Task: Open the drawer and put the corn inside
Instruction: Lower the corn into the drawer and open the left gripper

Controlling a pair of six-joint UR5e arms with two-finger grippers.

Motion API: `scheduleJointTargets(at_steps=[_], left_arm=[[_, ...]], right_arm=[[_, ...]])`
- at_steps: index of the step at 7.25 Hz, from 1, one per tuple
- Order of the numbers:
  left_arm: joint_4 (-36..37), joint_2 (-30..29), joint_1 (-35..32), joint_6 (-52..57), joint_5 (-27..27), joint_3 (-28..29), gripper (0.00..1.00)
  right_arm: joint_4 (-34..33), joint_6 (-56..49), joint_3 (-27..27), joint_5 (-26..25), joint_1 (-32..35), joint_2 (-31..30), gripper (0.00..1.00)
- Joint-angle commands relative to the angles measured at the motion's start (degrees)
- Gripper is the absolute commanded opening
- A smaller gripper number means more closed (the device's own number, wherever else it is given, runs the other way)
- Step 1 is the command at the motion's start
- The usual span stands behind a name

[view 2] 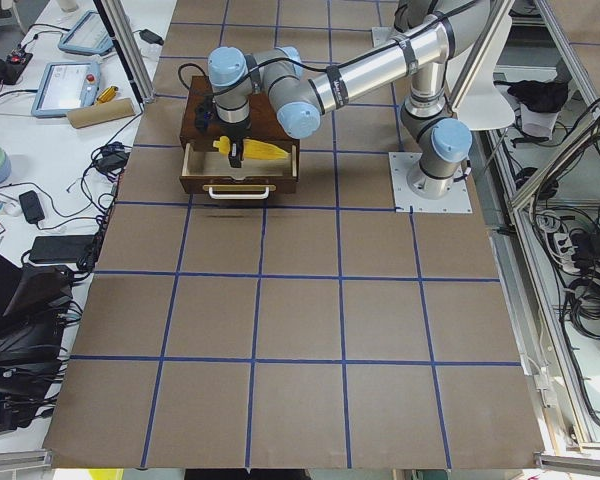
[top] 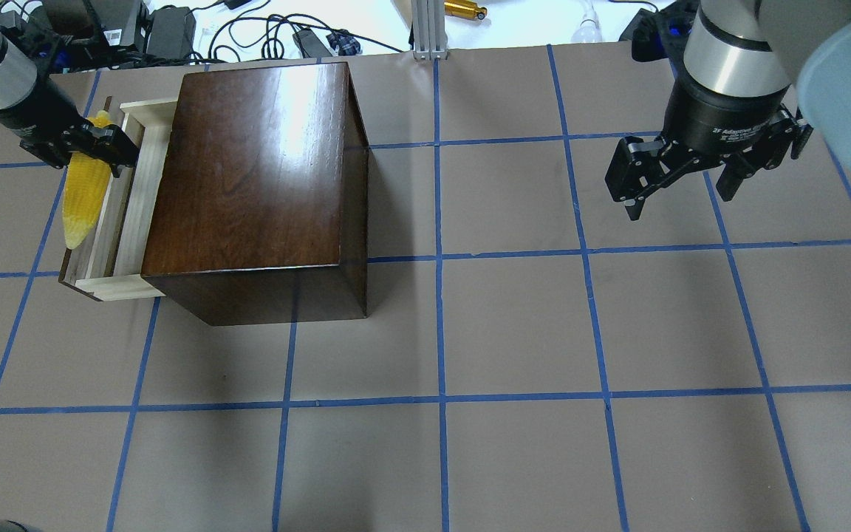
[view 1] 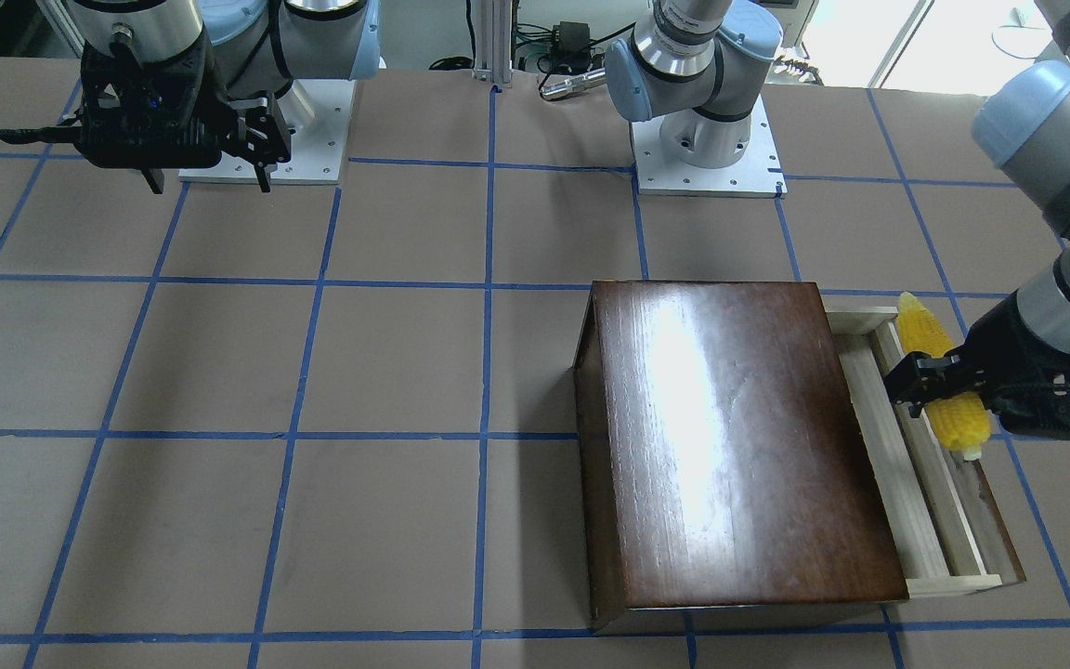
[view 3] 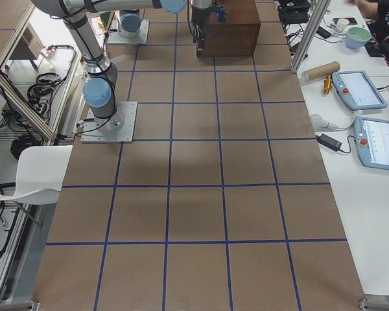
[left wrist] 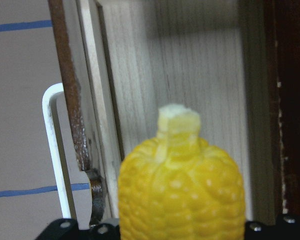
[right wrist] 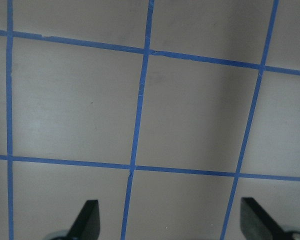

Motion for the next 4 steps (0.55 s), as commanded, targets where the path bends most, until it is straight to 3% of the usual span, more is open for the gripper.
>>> scheduleJointTargets(at_steps=[1,4], left_arm=[[0.0,0.0,0.0,-0.1,0.0,0.1,1.00],[-0.2,1.0,-0.1,0.0,0.3,0.6,1.00]], right_arm=[[0.0,0.0,0.0,0.0,0.0,0.1,1.00],[0.0,0.0,0.0,0.0,0.0,0.0,1.00]])
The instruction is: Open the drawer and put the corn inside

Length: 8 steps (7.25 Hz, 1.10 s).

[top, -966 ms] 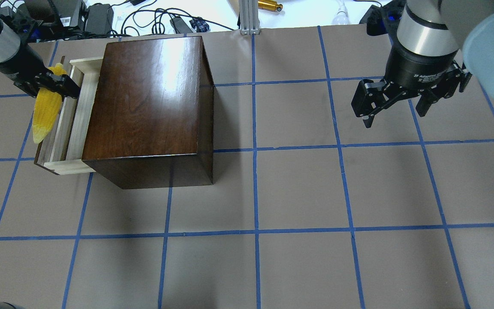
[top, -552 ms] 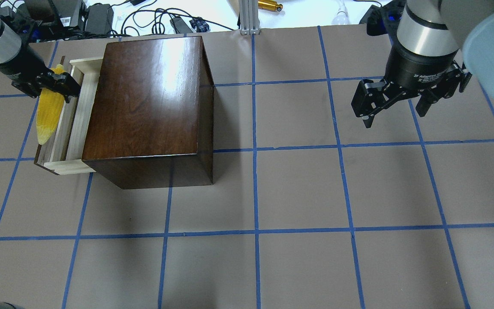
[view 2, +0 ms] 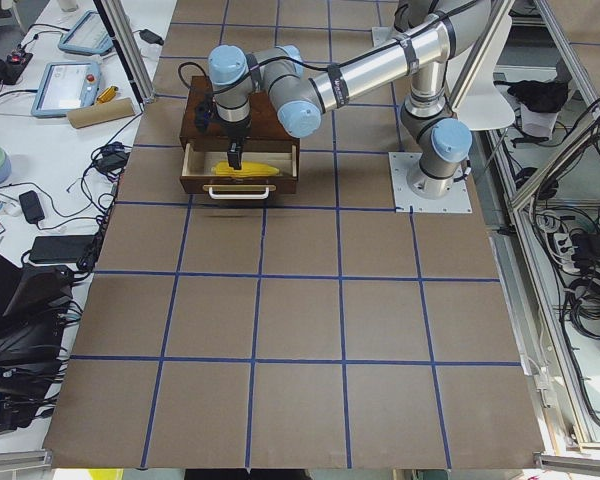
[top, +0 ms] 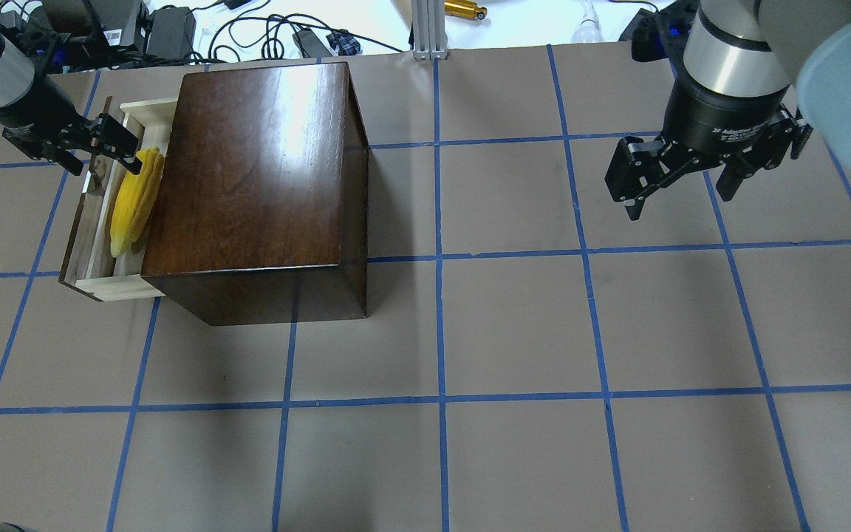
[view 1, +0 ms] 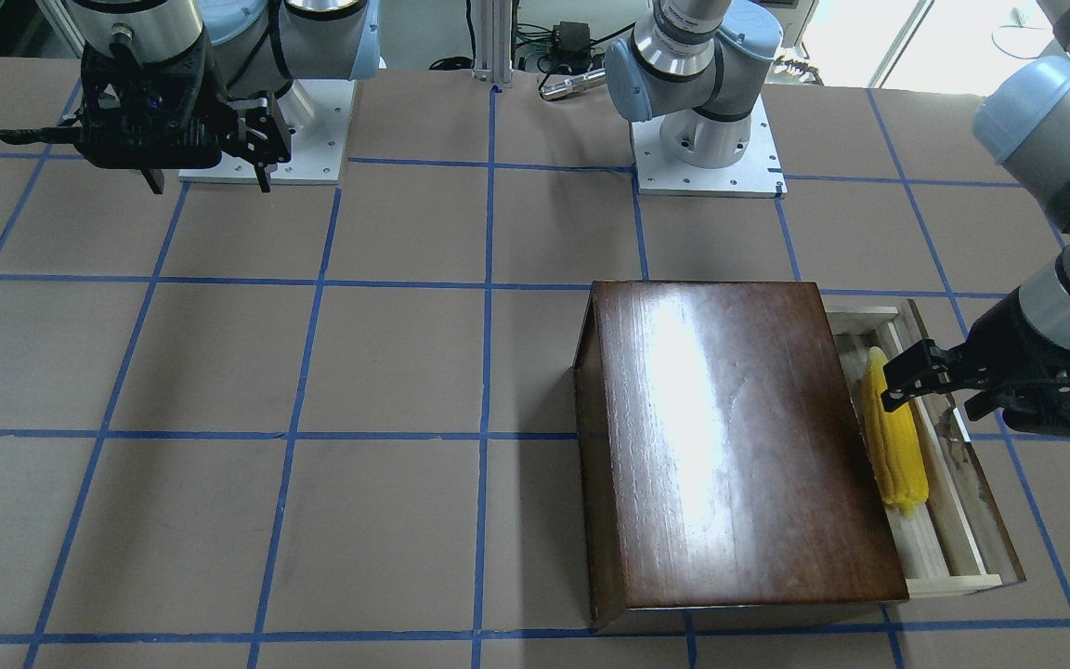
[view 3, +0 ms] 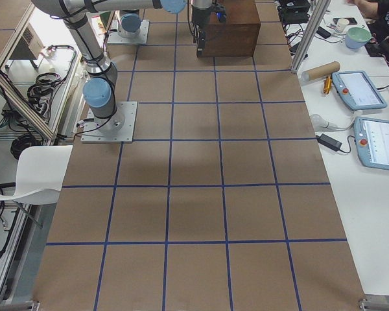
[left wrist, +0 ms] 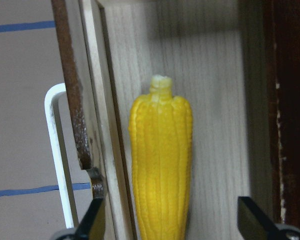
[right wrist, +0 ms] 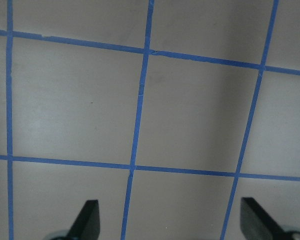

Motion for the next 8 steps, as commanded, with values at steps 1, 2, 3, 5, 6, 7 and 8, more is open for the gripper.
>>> scheduleJointTargets(at_steps=[1,2,3,5,6,7,8], left_arm=[[-0.6,2.4,-0.6,-0.3,0.3,0.5,1.00],[-2.4,4.9,-1.3,-4.2,0.4,0.6,1.00],[-4.5,7.2,-4.3,-6.8,1.1,0.6,1.00],[-5.0,9.4,-10.9,-15.9,4.0,0.6,1.00],[-5.2,10.4,-14.4,-18.8,4.0,0.2,1.00],[-7.1,11.1,-18.0,-23.5,4.0,0.5,1.00],[-8.0,11.5,-20.9,-25.3,4.3,0.6,1.00]], right_arm=[[0.0,0.0,0.0,0.0,0.0,0.0,1.00],[0.0,0.0,0.0,0.0,0.0,0.0,1.00],[0.0,0.0,0.0,0.0,0.0,0.0,1.00],[0.0,0.0,0.0,0.0,0.0,0.1,1.00],[0.0,0.0,0.0,0.0,0.0,0.0,1.00],[0.0,0.0,0.0,0.0,0.0,0.0,1.00],[0.0,0.0,0.0,0.0,0.0,0.1,1.00]])
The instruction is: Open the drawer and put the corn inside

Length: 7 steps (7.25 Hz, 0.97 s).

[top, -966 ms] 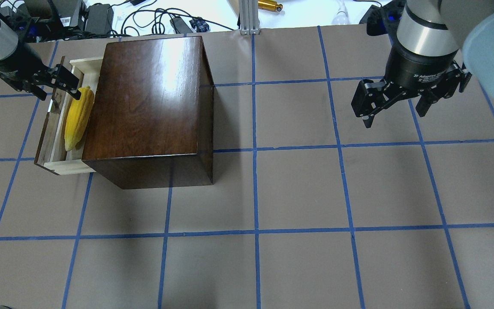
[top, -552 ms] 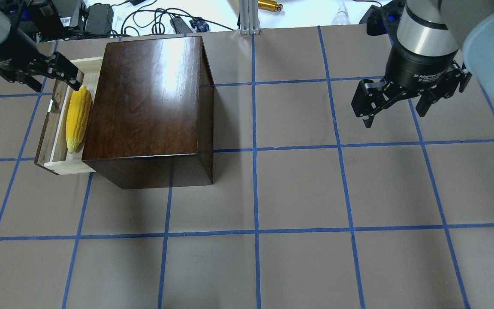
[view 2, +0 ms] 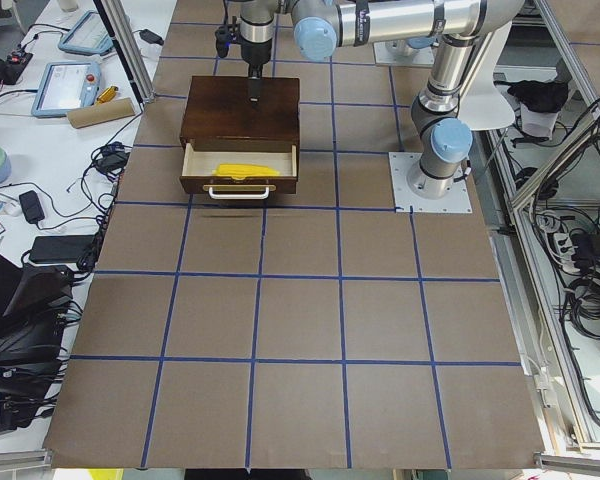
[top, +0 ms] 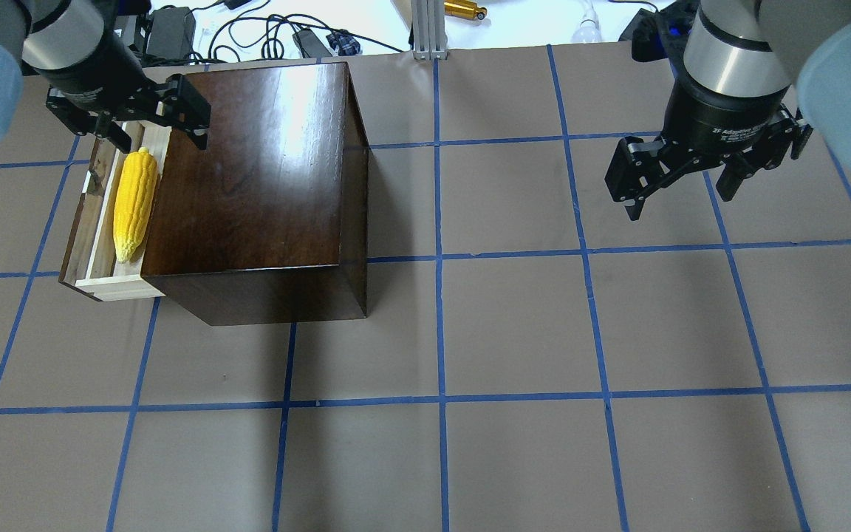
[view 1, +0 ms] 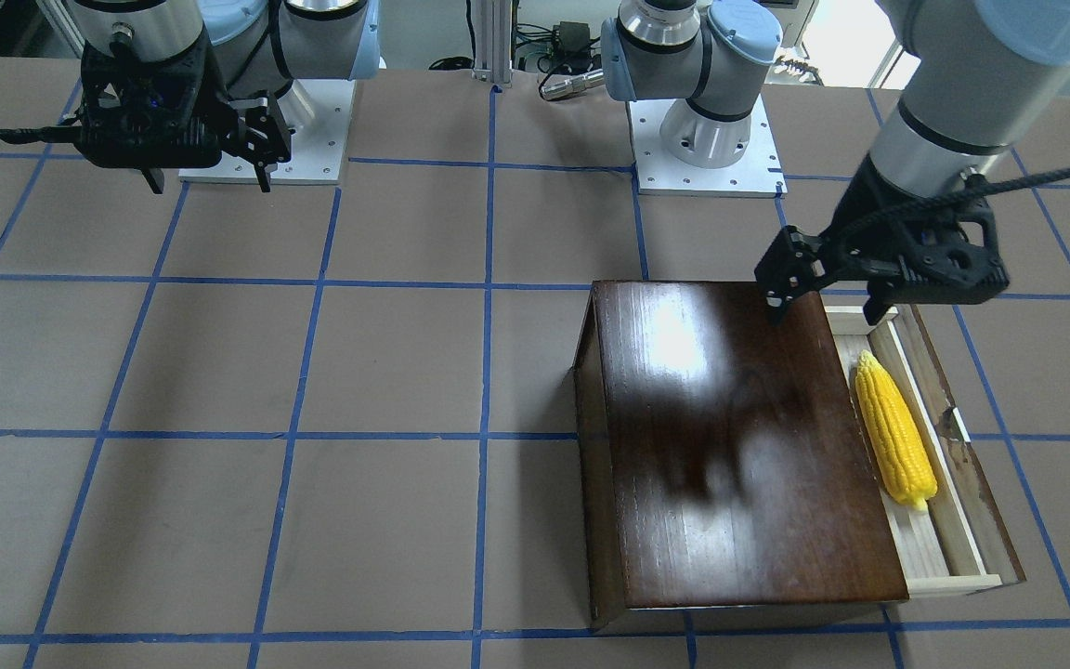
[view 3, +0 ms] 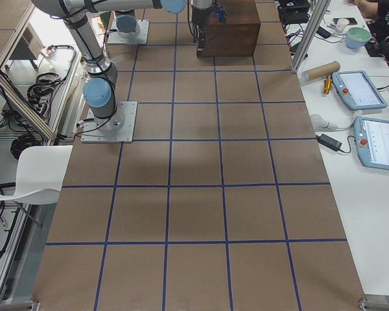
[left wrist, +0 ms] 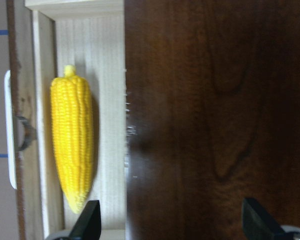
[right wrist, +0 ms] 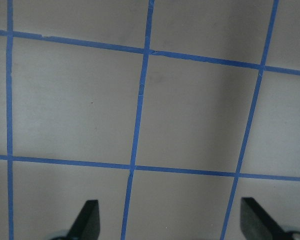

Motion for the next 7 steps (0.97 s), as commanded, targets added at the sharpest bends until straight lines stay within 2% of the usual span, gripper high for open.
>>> scheduleJointTargets(at_steps=[1,4,7], left_arm=[[-2.3,1.1,-5.5,-3.6,0.2,0.1,1.00],[-7.5,3.7,-5.6,-3.6,-0.2,0.3,1.00],[-8.2,5.0,-5.6,-3.6,-0.2,-0.3,1.00]], right_arm=[[0.0,0.0,0.0,0.0,0.0,0.0,1.00],[0.0,0.0,0.0,-0.1,0.0,0.1,1.00],[0.0,0.0,0.0,0.0,0.0,0.0,1.00]])
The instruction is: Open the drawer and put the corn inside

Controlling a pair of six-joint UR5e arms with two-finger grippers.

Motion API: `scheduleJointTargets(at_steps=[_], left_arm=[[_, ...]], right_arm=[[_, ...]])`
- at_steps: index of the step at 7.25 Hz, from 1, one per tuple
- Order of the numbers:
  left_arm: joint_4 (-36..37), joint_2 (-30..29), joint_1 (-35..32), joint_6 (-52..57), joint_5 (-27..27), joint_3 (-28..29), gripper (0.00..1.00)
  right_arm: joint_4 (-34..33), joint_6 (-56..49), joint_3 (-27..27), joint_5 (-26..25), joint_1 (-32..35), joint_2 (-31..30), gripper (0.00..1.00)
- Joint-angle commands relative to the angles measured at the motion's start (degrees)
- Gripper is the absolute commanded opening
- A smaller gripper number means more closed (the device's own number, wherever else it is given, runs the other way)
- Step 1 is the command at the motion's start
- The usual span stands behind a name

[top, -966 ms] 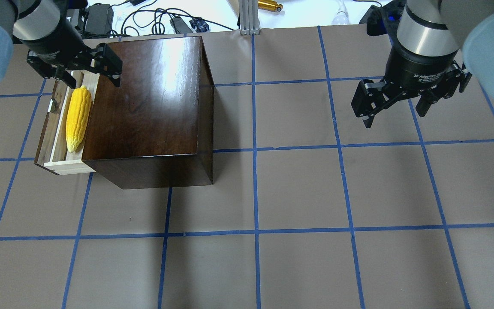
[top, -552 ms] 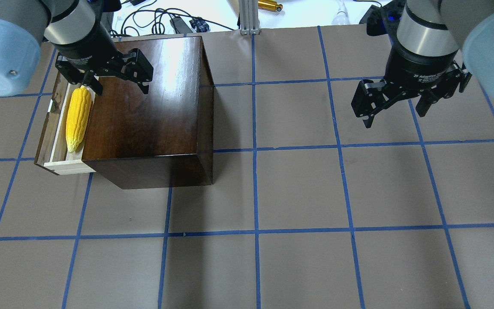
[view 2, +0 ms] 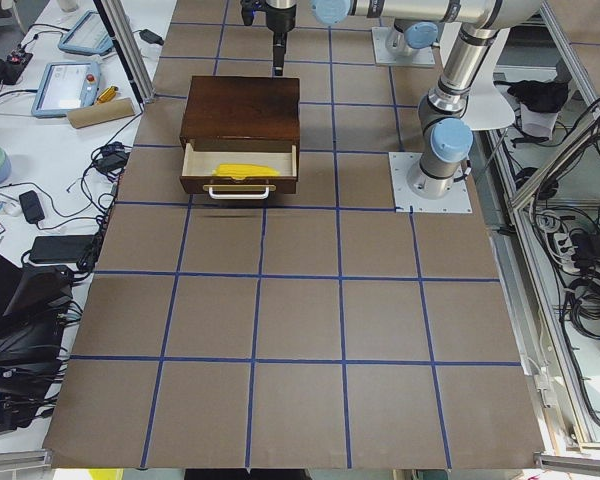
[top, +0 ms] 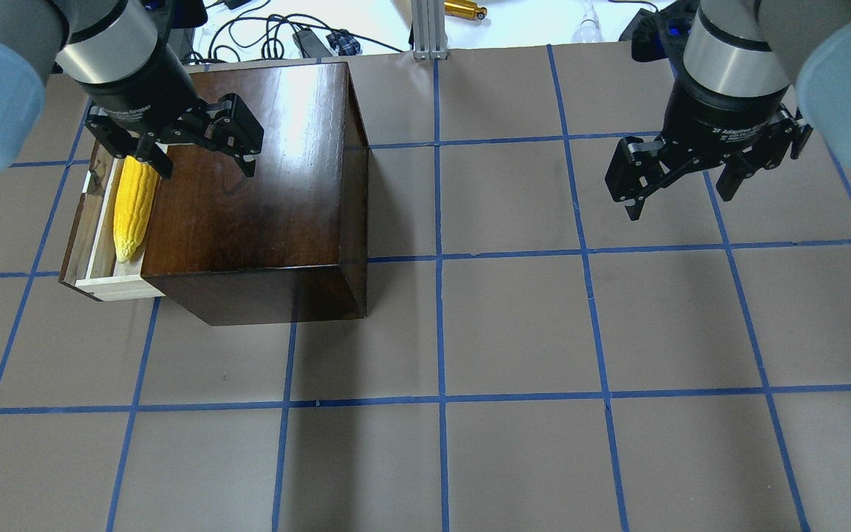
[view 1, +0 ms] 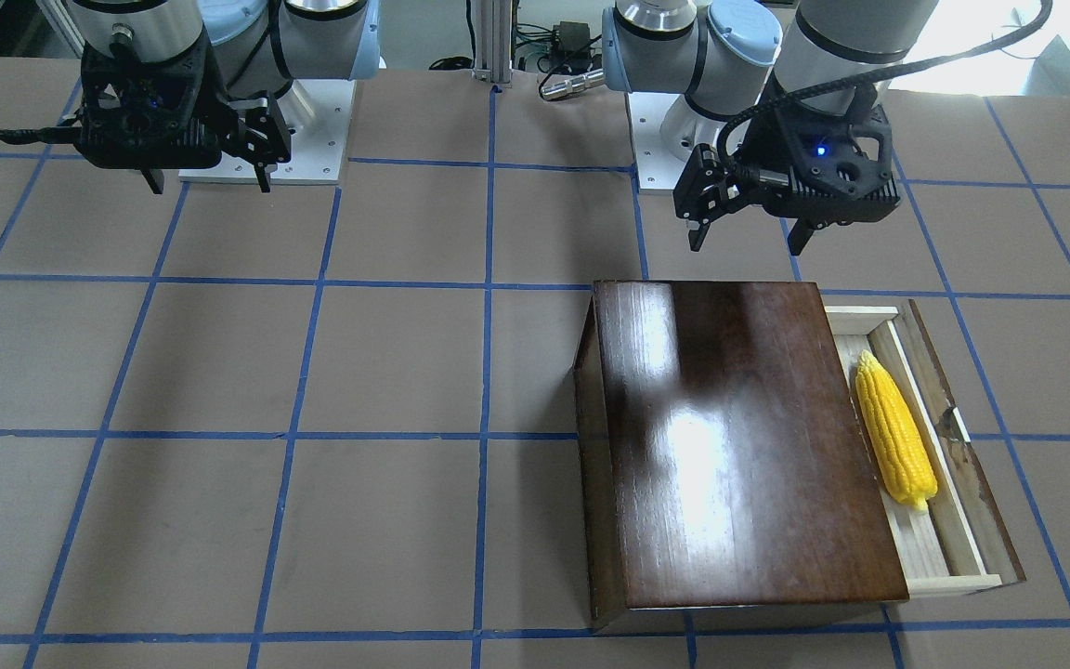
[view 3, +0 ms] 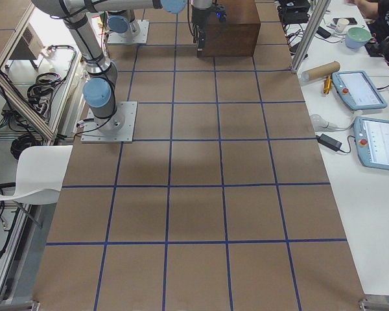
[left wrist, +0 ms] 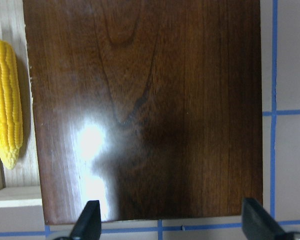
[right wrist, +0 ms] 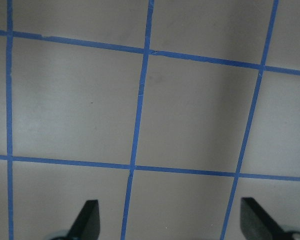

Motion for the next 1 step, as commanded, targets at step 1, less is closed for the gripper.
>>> scheduleJointTargets(at_steps=[1], left_arm=[[-0.6,1.0,0.0,0.0,0.0,-0.6,1.00]], right_arm=[[0.0,0.0,0.0,-0.1,0.0,0.0,1.00]])
